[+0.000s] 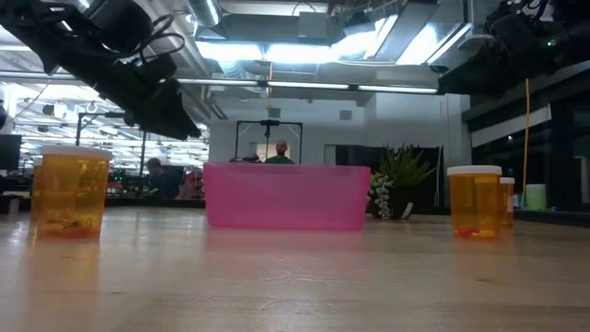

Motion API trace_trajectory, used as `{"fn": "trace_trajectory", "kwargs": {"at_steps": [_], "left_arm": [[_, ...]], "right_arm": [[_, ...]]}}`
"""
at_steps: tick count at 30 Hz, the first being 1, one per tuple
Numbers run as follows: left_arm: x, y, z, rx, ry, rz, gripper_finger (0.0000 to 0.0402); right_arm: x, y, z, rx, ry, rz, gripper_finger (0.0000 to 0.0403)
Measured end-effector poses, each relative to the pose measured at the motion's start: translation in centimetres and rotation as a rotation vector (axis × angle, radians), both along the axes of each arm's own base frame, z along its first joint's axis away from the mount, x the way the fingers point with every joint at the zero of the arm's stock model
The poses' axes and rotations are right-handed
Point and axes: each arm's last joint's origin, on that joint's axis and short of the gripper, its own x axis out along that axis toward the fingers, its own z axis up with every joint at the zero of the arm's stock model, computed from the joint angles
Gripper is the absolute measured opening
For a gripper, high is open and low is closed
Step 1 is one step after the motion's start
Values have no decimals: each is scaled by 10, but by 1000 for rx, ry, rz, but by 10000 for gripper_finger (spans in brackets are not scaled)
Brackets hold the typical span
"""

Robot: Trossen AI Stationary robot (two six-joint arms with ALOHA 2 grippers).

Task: Pick and place pill bottles into a basket
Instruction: Put the orange pill bottle into the red bin

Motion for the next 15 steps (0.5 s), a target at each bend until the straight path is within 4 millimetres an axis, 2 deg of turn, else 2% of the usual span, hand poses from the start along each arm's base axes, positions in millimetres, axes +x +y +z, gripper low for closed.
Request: {"fn": "trace_trajectory", "kwargs": {"at_steps": [5,10,15], "left_arm": [[9,10,1,43,80,-9,292],[18,25,3,66,166,-90,292],[17,46,-8,39,227,-76,292]], "right_arm": [[0,0,0,0,0,0,161],[0,0,0,-3,1,1,161],[0,0,0,-36,17,7,161]]}}
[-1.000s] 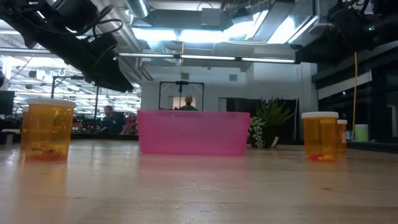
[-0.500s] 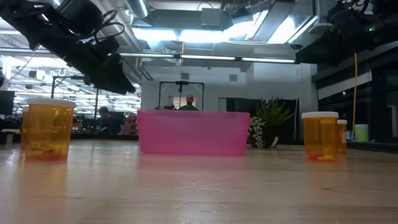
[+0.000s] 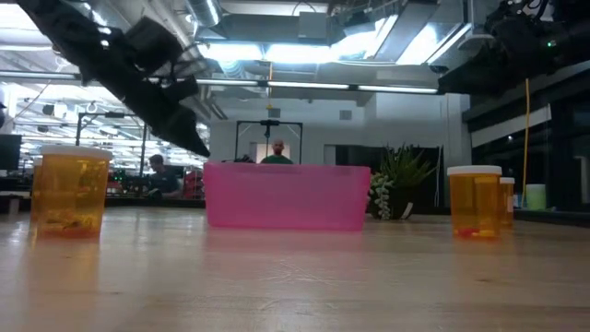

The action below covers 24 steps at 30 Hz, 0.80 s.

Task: Pick and place pill bottles into a basket
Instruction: Put the orange pill bottle into the red bin

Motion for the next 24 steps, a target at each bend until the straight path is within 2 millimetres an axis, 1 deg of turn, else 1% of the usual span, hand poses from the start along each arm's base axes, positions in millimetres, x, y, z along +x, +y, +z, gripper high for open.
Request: {"fn": "trace_trajectory", "kwargs": {"at_steps": [4,8,12,16,21,24], "left_arm": [[0,17,-6,-33,-38,-29,292],[0,30,-14,-65,-67,-57,292],[-1,38,-25,-102,-36,-49,292],[0,46,-32,-90,-31,-43,292],[4,53,-38,-99,-49,-76,292],[11,61,-37,-106,-46,-72,292]], "right_arm": [[0,0,0,-8,3,2,161],[0,0,1,-9,-5,2,161],[0,0,1,-10,-5,2,161],[0,0,1,-12,-5,2,161],[0,0,2,-13,-11,1,161],[0,0,2,-13,-10,1,161]]}}
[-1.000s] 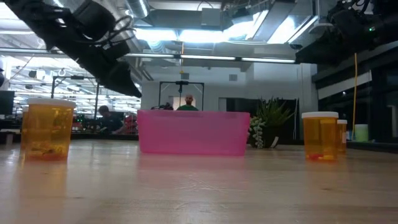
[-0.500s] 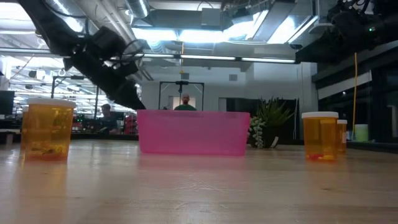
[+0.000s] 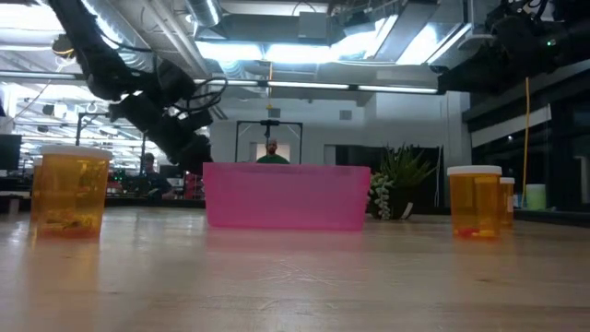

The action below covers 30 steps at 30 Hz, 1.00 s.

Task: Pick and place pill bottles into a basket
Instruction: Put the orange pill bottle into the red bin

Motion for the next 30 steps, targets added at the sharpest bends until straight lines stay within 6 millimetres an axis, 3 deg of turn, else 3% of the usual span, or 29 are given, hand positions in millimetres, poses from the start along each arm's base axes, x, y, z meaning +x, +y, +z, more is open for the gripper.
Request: {"fn": "trace_trajectory", "kwargs": {"at_steps": [6,11,30], "left_arm": [[19,18,-2,5,34,0,292],[20,29,-11,-5,76,51,292],[25,36,-5,-16,18,-39,292]], "right_arm": [[0,0,0,-2,1,0,161],[0,0,0,0,2,0,161],[-1,0,-3,7,28,0,161]]}}
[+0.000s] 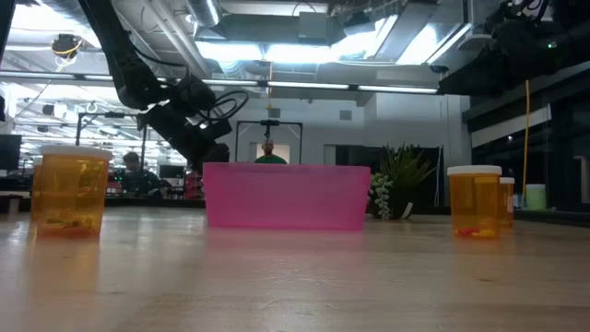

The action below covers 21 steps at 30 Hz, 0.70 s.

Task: Pick and place pill bottles into a basket
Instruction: Put the orange pill bottle into the red bin

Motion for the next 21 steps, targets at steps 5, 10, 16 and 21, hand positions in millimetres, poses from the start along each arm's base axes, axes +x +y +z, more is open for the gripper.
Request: {"fn": "trace_trajectory", "kwargs": {"at_steps": [5,10,16,21], "left_arm": [[0,0,0,2,2,2,292],[0,0,0,3,3,3,292],[-1,1,0,20,19,33,292],[-1,1,0,21,21,35,292]], "right_arm": [[0,0,0,0,0,0,161],[0,0,0,0,0,0,161],[0,0,0,0,0,0,161],[0,0,0,-3,2,0,161]]}}
